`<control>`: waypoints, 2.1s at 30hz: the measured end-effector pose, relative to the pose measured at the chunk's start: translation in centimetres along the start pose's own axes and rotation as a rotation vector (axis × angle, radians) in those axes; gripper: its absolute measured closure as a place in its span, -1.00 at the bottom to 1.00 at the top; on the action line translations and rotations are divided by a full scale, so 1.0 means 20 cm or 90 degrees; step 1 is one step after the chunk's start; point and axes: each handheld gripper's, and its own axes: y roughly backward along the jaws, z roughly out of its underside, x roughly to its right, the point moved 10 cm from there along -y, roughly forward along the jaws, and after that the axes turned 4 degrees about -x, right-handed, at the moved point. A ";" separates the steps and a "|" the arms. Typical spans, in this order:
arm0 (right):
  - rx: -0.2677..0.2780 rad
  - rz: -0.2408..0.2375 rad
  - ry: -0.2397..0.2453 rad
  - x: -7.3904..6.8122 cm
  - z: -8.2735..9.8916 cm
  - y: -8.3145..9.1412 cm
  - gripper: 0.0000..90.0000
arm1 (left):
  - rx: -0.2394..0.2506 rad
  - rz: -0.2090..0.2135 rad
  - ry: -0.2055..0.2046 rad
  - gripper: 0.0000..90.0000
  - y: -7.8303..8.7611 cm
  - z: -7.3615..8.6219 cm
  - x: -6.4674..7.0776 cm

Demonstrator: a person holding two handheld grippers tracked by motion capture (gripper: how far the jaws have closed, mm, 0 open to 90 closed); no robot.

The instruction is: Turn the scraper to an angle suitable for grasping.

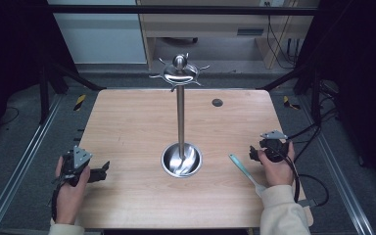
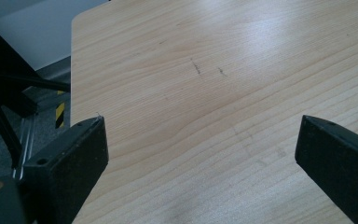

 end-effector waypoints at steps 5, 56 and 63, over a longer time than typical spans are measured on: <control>-0.014 -0.015 0.001 -0.02 0.01 -0.01 -0.52 | 0.001 0.001 0.001 -0.95 0.00 0.00 0.00; -0.151 -0.270 0.156 -0.51 0.11 0.05 1.00 | -0.006 0.005 -0.012 -0.95 0.00 0.00 0.02; -0.156 -0.289 0.177 -0.56 0.12 0.07 1.00 | -0.003 -0.001 -0.010 -0.95 0.00 0.00 0.01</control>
